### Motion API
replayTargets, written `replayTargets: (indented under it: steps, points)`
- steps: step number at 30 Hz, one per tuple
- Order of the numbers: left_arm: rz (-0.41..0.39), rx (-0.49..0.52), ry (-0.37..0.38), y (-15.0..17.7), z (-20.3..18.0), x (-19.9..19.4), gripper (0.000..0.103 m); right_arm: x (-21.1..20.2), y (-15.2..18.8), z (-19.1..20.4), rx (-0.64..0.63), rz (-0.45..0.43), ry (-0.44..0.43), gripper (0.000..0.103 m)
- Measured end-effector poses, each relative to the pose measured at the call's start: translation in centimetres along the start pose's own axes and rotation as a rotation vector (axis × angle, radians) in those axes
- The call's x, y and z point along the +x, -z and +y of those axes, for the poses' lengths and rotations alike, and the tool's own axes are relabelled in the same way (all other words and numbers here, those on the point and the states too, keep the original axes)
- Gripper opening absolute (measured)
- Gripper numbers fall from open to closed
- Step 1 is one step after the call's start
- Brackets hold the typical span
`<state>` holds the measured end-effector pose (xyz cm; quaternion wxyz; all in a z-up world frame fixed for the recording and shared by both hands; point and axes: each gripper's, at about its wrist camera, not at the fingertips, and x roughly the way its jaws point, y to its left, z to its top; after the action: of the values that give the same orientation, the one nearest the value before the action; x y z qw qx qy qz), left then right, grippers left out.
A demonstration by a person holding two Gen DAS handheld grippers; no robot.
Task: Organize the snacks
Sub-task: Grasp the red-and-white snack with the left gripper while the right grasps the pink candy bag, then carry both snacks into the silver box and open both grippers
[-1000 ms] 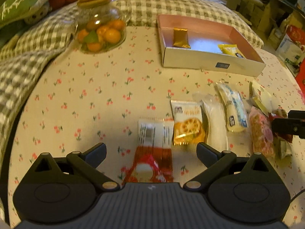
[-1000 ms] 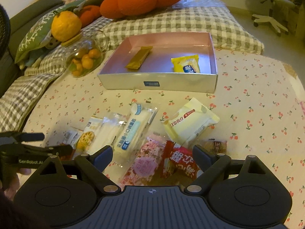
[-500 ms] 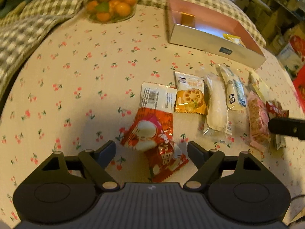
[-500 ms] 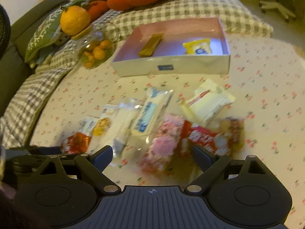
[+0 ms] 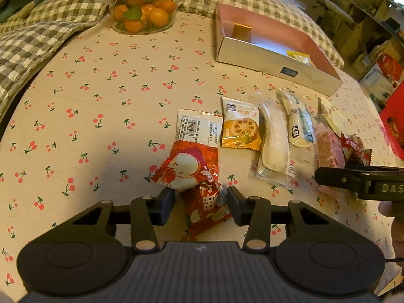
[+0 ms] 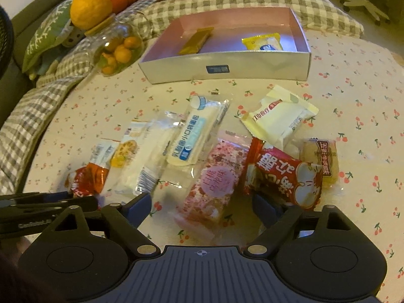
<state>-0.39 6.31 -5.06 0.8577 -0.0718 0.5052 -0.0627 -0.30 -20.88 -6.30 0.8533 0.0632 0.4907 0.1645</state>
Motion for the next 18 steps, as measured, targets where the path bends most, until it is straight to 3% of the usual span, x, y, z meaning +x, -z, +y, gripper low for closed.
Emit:
replayTargets:
  steps: [5, 11, 13, 18]
  points:
    - [-0.004, -0.003, 0.009, -0.06, 0.1, -0.11, 0.036, 0.13, -0.06, 0.0, -0.009, -0.027, 0.028, 0.074]
    - [-0.012, 0.006, 0.013, -0.17, -0.09, -0.41, 0.033, 0.19, -0.17, 0.21, -0.035, -0.037, 0.096, 0.05]
    - [-0.012, 0.01, 0.023, -0.2, -0.2, -0.6, 0.033, 0.12, -0.18, 0.35, -0.042, -0.036, 0.115, 0.036]
    - [-0.019, 0.026, 0.045, -0.32, -0.55, -0.95, 0.032, 0.03, -0.26, 0.12, -0.02, -0.026, 0.109, 0.033]
